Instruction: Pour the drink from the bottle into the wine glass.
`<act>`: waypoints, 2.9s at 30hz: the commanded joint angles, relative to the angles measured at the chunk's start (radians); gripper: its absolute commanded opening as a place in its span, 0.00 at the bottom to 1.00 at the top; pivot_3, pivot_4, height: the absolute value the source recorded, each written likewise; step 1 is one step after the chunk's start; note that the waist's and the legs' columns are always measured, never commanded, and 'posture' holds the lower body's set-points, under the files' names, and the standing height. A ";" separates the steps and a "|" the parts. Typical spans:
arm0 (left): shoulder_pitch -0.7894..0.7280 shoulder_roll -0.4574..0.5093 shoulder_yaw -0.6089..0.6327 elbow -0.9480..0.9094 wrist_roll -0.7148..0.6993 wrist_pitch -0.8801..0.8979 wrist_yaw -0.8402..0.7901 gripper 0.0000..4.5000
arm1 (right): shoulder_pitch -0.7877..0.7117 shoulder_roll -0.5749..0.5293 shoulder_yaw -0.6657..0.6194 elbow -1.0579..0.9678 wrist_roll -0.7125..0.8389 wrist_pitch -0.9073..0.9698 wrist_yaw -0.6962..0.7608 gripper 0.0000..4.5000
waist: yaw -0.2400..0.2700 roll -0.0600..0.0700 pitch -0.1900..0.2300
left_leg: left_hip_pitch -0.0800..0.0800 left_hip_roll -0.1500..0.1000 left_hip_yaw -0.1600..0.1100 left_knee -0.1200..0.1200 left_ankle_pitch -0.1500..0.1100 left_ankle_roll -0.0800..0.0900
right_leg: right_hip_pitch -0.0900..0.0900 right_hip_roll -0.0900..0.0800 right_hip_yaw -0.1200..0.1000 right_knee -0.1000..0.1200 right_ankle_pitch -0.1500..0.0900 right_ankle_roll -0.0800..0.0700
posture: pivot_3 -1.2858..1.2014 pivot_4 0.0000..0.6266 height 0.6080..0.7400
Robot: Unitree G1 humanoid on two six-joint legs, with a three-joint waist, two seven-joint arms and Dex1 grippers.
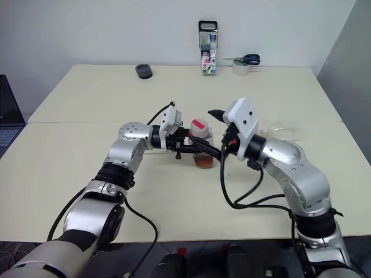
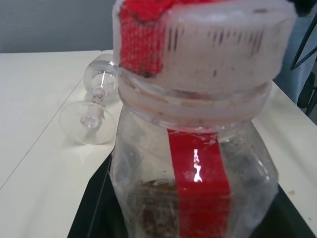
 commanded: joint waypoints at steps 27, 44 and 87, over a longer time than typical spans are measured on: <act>-0.010 0.005 0.011 -0.043 -0.010 -0.014 -0.015 0.39 | -0.002 -0.036 -0.054 -0.006 -0.016 0.039 0.004 0.97 | 0.000 0.000 0.000 | 0.000 0.000 0.000 0.000 0.000 0.000 | 0.000 0.000 0.000 0.000 0.000 0.000 | 0.52 0.24 1.00; -0.008 0.004 0.013 -0.041 -0.009 -0.019 -0.008 0.39 | -0.023 -0.024 -0.051 -0.036 0.086 0.095 0.021 0.97 | 0.001 0.000 0.000 | 0.000 0.000 0.000 0.000 0.000 0.000 | 0.000 0.000 0.000 0.000 0.000 0.000 | 0.52 0.24 1.00; 0.012 -0.012 0.008 -0.086 -0.019 -0.008 -0.009 0.39 | -0.077 -0.023 -0.021 0.071 0.094 0.080 0.069 0.89 | 0.001 0.000 0.000 | 0.000 0.000 0.000 0.000 0.000 0.000 | 0.000 0.000 0.000 0.000 0.000 0.000 | 0.52 0.24 1.00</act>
